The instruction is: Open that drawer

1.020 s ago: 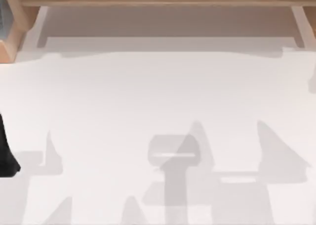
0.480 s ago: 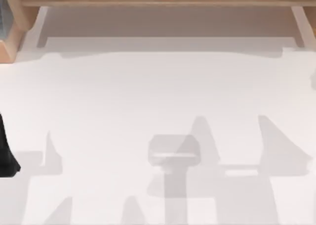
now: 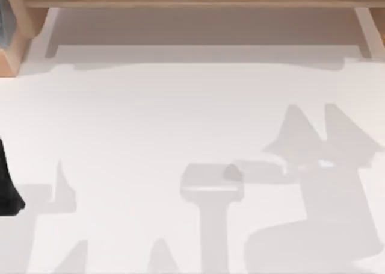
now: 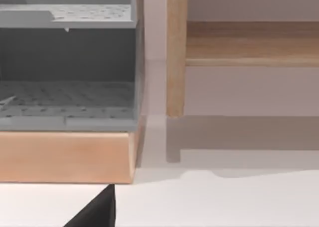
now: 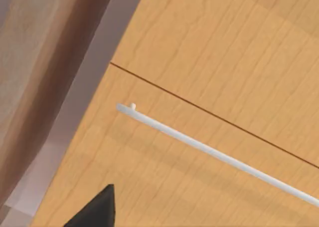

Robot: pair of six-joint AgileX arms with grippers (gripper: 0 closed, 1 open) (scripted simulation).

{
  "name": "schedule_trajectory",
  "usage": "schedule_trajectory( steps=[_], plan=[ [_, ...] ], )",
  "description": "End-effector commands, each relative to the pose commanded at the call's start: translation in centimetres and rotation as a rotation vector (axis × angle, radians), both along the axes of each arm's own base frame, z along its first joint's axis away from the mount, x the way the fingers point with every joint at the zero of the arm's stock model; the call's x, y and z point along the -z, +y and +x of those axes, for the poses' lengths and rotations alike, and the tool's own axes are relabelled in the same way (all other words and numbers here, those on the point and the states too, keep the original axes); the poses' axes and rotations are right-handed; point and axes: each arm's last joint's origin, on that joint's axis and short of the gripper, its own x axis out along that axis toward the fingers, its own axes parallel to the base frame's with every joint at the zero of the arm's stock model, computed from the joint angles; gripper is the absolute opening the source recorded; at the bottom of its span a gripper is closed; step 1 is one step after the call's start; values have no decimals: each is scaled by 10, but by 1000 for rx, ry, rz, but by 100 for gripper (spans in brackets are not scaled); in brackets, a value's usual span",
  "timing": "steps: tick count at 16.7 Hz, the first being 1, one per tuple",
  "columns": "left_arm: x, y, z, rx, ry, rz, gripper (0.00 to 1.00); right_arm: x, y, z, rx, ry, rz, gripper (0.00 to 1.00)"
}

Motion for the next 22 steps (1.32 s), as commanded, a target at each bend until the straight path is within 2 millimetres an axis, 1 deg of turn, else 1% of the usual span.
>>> schedule_trajectory(
  steps=[3, 7, 11, 14, 17, 21, 22],
  plan=[
    [0, 0, 0, 0, 0, 0, 100, 28, -16, 29, 11, 4, -237, 100],
    [0, 0, 0, 0, 0, 0, 100, 78, -35, 62, 22, 17, -560, 100],
    [0, 0, 0, 0, 0, 0, 100, 129, -48, 83, 25, 27, -842, 100],
    [0, 0, 0, 0, 0, 0, 100, 159, -53, 91, 26, 29, -997, 100],
    [0, 0, 0, 0, 0, 0, 100, 175, -55, 94, 26, 28, -1077, 100],
    [0, 0, 0, 0, 0, 0, 100, 176, -55, 94, 26, 28, -1084, 100],
    [0, 0, 0, 0, 0, 0, 100, 177, -52, 94, 19, 29, -1081, 100]
  ],
)
